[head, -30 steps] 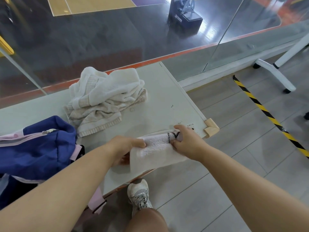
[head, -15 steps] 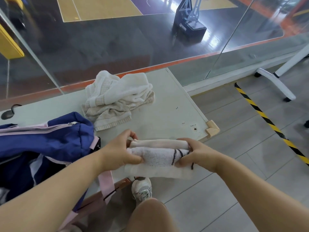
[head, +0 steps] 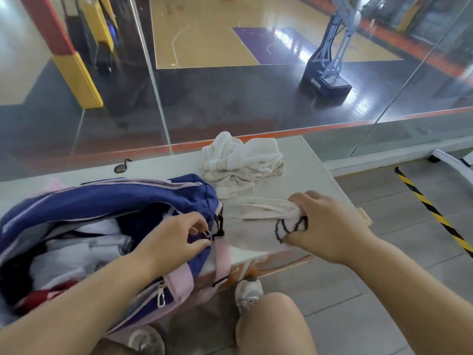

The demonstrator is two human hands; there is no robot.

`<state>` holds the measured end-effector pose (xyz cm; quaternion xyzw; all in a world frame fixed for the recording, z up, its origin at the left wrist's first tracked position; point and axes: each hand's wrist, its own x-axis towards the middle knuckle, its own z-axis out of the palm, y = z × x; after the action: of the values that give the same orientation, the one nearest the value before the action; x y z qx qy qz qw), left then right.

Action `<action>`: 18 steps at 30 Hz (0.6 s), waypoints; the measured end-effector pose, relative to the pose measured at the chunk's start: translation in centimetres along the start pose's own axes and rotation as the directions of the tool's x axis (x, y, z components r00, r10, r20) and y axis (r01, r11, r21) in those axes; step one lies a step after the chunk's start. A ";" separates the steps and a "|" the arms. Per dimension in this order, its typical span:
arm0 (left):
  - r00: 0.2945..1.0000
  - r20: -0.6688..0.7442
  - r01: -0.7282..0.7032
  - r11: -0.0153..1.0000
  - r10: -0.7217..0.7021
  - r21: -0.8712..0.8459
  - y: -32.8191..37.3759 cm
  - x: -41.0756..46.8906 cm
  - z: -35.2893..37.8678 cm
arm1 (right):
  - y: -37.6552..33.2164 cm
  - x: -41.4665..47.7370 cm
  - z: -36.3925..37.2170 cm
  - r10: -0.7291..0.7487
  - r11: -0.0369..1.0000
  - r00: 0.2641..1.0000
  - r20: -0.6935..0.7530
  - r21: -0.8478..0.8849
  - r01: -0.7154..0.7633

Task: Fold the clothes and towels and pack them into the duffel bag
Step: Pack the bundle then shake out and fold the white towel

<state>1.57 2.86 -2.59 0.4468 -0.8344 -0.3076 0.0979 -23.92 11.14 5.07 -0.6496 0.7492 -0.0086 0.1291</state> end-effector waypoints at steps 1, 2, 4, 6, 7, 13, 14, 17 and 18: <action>1.000 -0.031 0.002 1.000 -0.001 0.027 -0.8 -1.2 -1.0 | -1.0 -0.2 -0.5 0.003 1.000 1.000 -0.029 -0.010 -0.003; 0.998 -0.061 0.014 0.999 -0.011 0.049 -1.6 -2.4 -2.0 | -2.0 -0.4 -0.9 0.006 1.000 0.998 -0.064 -0.002 -0.006; 0.992 -0.109 0.069 0.994 -0.060 0.082 -3.6 -4.8 -3.8 | -4.1 -0.7 -1.6 -0.004 0.998 0.989 -0.146 0.066 0.014; 0.979 -0.152 0.155 0.981 -0.136 0.118 -6.3 -7.1 -5.5 | -6.4 -0.7 -2.0 -0.030 0.985 0.975 -0.222 0.158 0.066; 0.971 -0.167 0.196 0.969 -0.170 0.151 -7.8 -8.2 -6.1 | -7.6 -0.6 -1.9 -0.046 0.977 0.968 -0.248 0.190 0.096; 0.910 -0.270 0.406 0.804 -0.314 0.434 -15.0 -13.0 -9.4 | -14.2 1.0 0.9 -0.219 0.891 0.917 -0.333 0.314 0.327; 0.907 -0.270 0.419 0.763 -0.323 0.492 -15.7 -13.4 -9.9 | -15.1 1.3 1.6 -0.255 0.874 0.911 -0.323 0.325 0.360; 0.922 -0.268 0.387 0.649 -0.280 0.655 -16.8 -14.5 -10.3 | -17.7 2.4 3.7 -0.343 0.834 0.909 -0.236 0.369 0.410; 0.914 -0.308 0.405 0.619 -0.263 0.673 -16.7 -14.7 -10.3 | -18.3 2.8 4.5 -0.380 0.824 0.902 -0.203 0.370 0.430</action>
<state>26.14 3.44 -2.82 0.6220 -0.7761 0.0757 -0.0710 -5.53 6.29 3.54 -0.7511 0.5818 -0.2300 0.2109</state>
